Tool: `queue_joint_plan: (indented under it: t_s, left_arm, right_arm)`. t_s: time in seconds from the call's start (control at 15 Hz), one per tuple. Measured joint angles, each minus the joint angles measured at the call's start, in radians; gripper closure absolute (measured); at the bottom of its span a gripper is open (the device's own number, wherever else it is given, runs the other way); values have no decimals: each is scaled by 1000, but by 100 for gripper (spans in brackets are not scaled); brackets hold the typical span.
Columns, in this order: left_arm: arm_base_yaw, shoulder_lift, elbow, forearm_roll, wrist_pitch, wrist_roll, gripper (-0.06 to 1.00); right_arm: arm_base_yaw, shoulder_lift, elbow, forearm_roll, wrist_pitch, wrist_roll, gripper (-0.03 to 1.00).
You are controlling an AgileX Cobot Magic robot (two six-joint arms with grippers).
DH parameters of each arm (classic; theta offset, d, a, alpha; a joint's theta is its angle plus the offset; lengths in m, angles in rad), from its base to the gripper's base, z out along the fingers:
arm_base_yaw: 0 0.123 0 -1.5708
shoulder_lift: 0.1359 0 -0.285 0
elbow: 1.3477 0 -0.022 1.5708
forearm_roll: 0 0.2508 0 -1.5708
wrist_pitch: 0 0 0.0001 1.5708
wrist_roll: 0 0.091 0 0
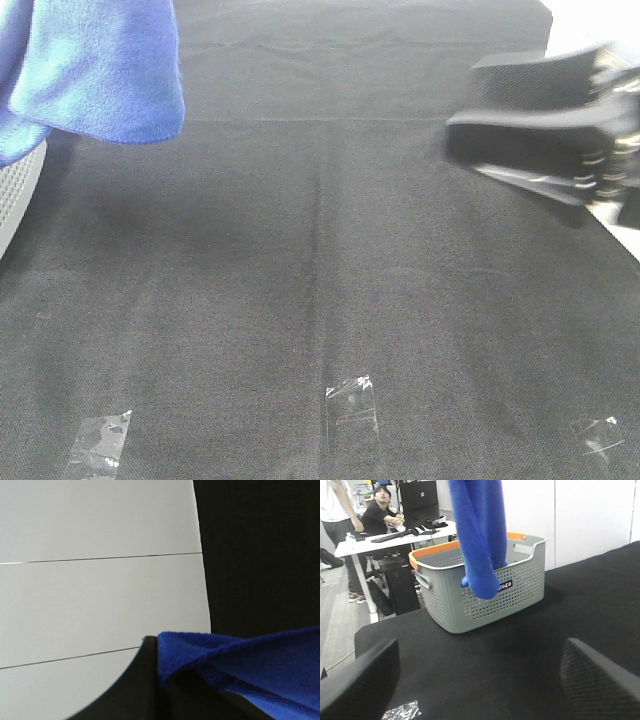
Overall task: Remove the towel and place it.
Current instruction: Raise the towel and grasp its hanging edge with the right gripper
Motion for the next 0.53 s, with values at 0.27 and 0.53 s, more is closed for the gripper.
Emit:
queue_joint_plan:
  t_s: [0.27,0.53]
  left_arm:
    - [0,0,0,-60,-54,0,94]
    - [0,0,0,-63,-58,0,94]
  right_arm:
    - [240,212,-205,3,-72,-11,14]
    - [387,306,-370,5,-87,11,14]
